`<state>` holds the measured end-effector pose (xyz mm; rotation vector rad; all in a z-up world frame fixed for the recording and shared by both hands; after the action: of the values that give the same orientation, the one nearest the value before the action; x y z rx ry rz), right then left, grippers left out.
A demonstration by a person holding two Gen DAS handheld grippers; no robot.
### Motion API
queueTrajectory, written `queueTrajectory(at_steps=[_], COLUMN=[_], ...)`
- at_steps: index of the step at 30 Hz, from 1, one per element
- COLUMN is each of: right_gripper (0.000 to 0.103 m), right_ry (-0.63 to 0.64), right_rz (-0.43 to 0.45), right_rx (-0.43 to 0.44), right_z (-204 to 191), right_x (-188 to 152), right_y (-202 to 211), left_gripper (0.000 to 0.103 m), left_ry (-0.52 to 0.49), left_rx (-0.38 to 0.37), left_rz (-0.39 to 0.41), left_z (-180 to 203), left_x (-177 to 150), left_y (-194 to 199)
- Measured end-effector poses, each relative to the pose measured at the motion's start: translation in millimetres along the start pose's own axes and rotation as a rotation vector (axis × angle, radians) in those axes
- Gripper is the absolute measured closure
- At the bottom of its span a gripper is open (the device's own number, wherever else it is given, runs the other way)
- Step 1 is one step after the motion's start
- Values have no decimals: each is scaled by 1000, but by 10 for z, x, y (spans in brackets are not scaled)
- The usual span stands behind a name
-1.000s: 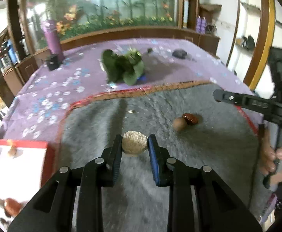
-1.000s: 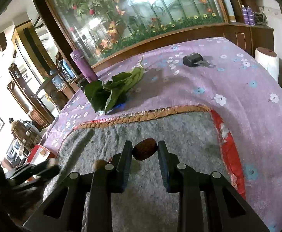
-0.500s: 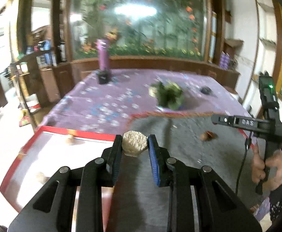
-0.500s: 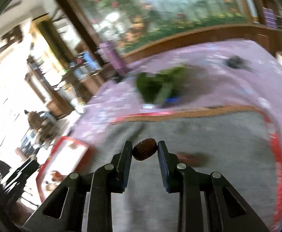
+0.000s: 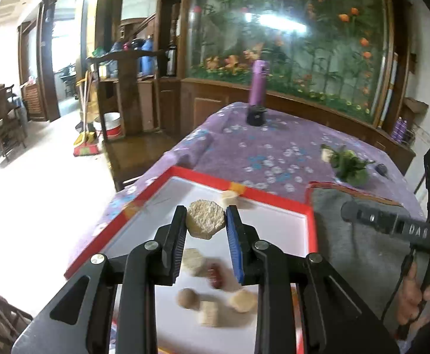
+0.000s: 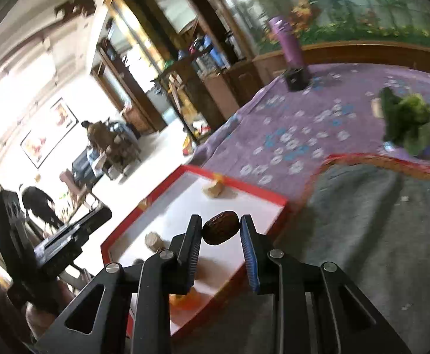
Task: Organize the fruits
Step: 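Carry the yam slice and date into the tray and open both grippers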
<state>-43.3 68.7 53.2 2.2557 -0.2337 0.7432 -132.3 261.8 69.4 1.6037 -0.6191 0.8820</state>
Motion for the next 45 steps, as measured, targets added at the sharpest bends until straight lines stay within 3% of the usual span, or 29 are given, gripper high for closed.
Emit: queueTrajectory(at_steps=[8,14,20,22,24,26,29,34,40,45], right_gripper=[76,75,67,65,64,62,61,61,60,60], right_ry=[70,95,65,61,58,35,5,-62,-143,-181], right_rz=[-115,-133,-141,-121,-94,-78,-35,31,92,36], right_rx=[3,12,53,73,69,78,56,-30,-232,-414], right_z=[-327,-446,-524,-516,-467,-380,-155,475,1526,2264], right_x=[-331,-436,-426,-407,-372,-322,-225,-70,-24,0], right_y=[-527,-641,-678,-581,-472,-368,-157,310,982,1242], left_gripper=[79,79,78,69,50,43,43,43,43,43], left_ry=[-21,-33,-25,-31,-33,-48,-86,-169,-293,-396], left_rx=[-24,-14,10,25,31,29,19,-66,-222,-331], left_rz=[-80,-86,-135,-143,-126,-103,-80,-68,-83,-93], left_z=[17,46,-11,-1,26,95,271,778,1543,2182], left_x=[-288,-302,-355,-364,-340,-288,-208,-128,-74,9], left_y=[-266,-288,-334,-308,-249,-183,-101,-48,-48,-83])
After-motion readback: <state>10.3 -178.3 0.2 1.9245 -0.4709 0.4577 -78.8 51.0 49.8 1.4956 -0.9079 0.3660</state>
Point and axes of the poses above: each gripper's, at about its wrist camera, not at the fingertips, and y roughly against the way its jaws point, z to its right, x to its top, the point moved 5 cm from there along -y, roughly the way its jaws point, and after that the axes turned 11 degrees about -y, right-handed, at the moved point
